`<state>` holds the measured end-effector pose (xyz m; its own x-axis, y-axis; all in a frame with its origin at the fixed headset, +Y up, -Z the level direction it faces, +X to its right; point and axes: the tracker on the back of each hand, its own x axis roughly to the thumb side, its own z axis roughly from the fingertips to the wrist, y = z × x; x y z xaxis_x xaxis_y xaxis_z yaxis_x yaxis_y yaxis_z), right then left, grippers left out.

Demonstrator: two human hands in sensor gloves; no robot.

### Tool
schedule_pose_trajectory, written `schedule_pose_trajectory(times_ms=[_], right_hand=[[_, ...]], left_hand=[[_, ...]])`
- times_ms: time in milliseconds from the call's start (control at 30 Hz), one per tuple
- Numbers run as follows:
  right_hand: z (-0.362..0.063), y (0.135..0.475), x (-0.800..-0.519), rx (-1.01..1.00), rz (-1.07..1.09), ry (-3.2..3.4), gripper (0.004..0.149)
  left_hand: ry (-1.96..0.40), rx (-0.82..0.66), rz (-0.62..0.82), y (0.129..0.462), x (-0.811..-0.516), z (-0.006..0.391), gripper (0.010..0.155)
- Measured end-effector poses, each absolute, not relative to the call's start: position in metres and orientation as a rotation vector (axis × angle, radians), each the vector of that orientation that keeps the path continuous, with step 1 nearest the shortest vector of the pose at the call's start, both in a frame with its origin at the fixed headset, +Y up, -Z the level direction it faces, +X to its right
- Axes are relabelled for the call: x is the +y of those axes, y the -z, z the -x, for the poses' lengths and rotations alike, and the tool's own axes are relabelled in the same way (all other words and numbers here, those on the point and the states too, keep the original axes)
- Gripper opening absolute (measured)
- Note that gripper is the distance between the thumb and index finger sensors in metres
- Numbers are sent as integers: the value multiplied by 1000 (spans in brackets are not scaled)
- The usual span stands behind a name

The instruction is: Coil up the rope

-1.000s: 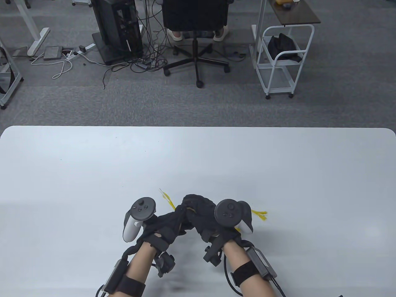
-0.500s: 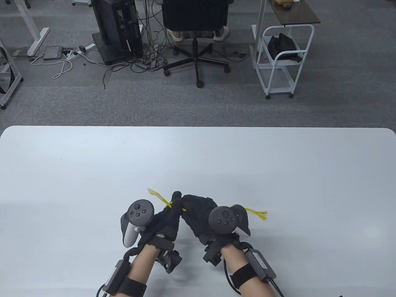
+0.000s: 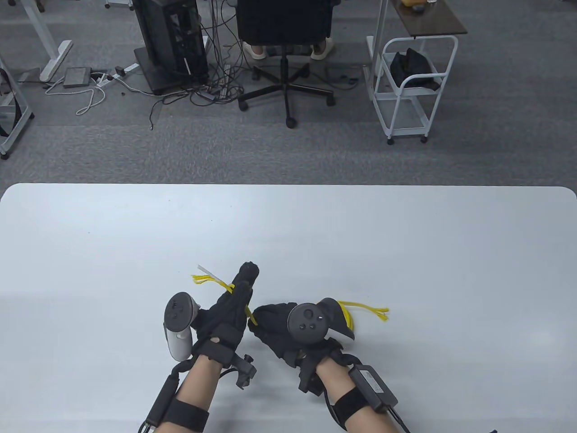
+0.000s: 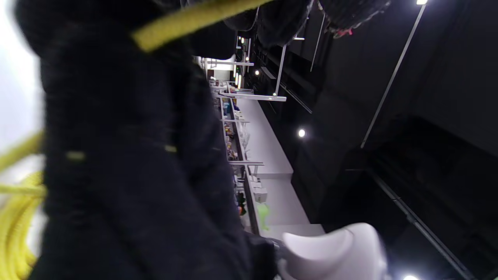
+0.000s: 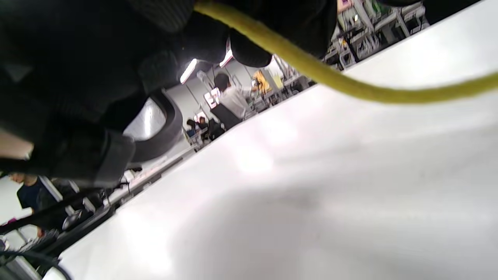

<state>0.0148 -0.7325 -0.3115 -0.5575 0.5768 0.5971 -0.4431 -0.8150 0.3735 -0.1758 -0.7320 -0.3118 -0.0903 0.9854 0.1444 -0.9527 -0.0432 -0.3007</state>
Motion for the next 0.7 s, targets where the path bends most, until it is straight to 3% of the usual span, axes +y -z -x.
schedule_pose_trajectory(times_ms=[233,700], right_hand=[[-19,316,-737,281,-954,-2405,41],[-55,334,-735,230,-725,-2513,41]], left_hand=[[-1747,-406,127,311,-731,170,56],[-1662,-408,332,311,-736,151,61]])
